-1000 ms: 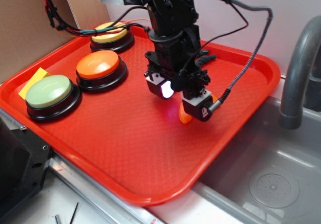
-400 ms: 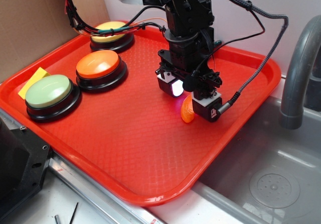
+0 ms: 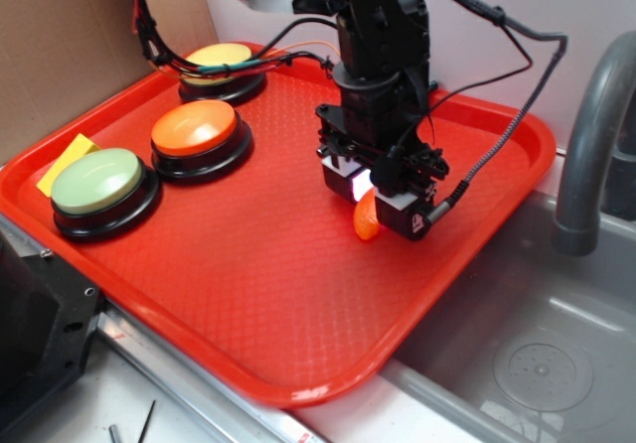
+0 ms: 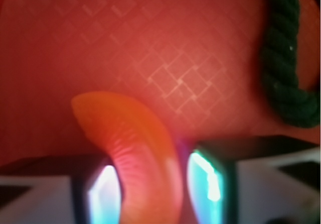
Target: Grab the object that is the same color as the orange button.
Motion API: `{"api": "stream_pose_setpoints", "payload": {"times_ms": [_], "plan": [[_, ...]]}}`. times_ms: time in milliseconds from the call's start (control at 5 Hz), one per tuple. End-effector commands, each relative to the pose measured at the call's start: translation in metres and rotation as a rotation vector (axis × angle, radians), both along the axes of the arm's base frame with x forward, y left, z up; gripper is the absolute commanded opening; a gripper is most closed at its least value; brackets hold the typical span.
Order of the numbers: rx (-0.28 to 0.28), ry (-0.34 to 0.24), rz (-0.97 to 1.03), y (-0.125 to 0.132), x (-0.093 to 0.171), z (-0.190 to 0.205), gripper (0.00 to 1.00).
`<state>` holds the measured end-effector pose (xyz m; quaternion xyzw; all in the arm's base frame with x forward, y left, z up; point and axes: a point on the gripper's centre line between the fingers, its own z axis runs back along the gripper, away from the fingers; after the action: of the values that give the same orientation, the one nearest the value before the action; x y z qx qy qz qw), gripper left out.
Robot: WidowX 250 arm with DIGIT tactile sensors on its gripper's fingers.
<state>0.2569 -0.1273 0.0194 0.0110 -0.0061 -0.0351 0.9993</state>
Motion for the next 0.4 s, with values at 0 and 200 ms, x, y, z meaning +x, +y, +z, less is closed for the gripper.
{"api": "stream_pose_setpoints", "payload": {"times_ms": [0, 200], "plan": [[0.064, -0.184, -0.081, 0.011, -0.013, 0.068, 0.00], [0.089, -0.285, -0.042, 0.034, -0.033, 0.117, 0.00]]}}
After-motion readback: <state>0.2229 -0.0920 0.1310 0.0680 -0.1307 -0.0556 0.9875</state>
